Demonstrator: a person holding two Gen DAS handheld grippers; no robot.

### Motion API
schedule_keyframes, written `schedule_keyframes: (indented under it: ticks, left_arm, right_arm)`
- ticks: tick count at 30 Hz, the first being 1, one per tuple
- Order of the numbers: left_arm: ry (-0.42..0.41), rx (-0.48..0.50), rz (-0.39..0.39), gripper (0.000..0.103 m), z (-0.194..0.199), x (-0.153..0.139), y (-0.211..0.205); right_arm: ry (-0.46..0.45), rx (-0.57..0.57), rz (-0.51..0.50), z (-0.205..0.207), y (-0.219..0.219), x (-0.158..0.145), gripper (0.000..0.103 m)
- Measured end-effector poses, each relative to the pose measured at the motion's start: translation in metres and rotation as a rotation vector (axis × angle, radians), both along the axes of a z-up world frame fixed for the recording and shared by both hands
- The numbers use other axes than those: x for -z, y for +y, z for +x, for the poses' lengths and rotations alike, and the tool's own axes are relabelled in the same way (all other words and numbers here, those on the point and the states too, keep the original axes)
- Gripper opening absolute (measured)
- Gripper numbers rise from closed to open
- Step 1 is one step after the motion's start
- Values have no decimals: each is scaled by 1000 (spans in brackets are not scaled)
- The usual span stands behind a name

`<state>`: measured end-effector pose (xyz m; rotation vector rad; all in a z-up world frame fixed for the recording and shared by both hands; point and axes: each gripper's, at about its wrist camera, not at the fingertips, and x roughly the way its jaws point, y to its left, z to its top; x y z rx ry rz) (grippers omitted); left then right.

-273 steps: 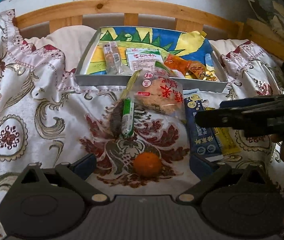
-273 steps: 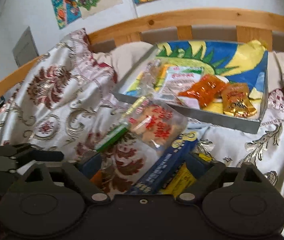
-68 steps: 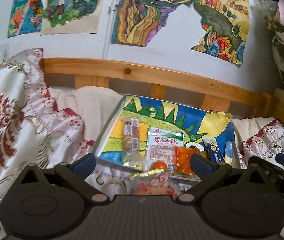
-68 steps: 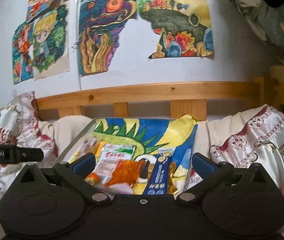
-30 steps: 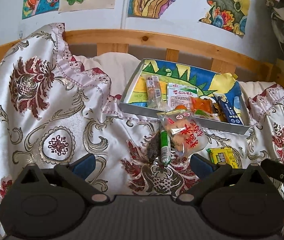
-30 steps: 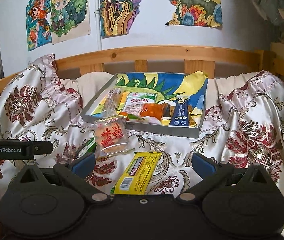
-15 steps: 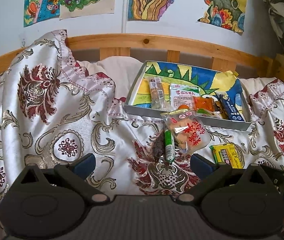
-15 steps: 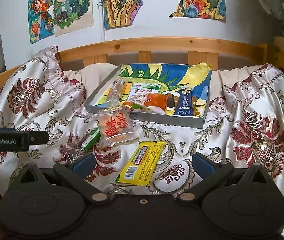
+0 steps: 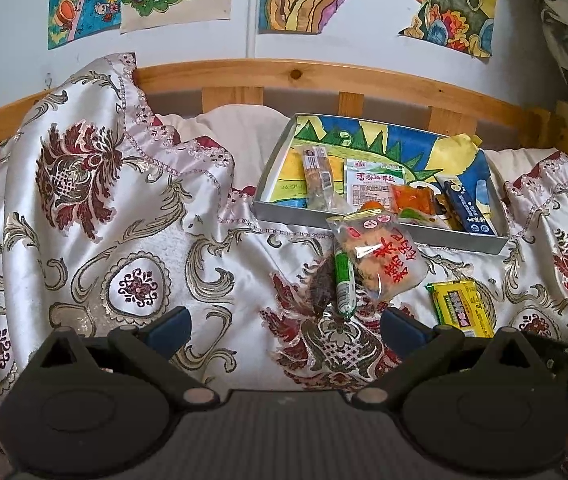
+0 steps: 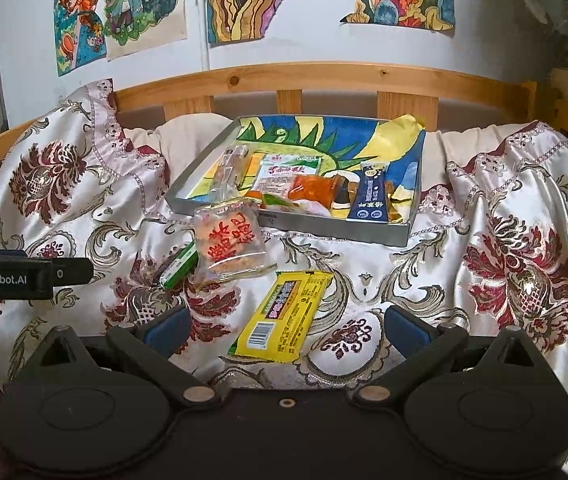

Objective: Organize snacks
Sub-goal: 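Move the right tool toward the yellow wafer bar beside the bread bag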

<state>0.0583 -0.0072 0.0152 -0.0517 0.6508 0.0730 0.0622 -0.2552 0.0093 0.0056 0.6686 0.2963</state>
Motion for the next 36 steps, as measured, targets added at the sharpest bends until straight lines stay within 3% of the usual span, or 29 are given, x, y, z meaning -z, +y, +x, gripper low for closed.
schedule_keyframes:
  ticks: [14,24,36]
  left_arm:
    - [-1,1,5,102,3,3,0]
    - [21,-8,53,102,12,7,-3]
    - [50,20,80,102,32,14,-5]
  right_arm:
    - [4,-4,4,3,1,0,102]
    - [38,-26,-5,17,2,0,102]
    - [55,-44,-72,40,5,10,102]
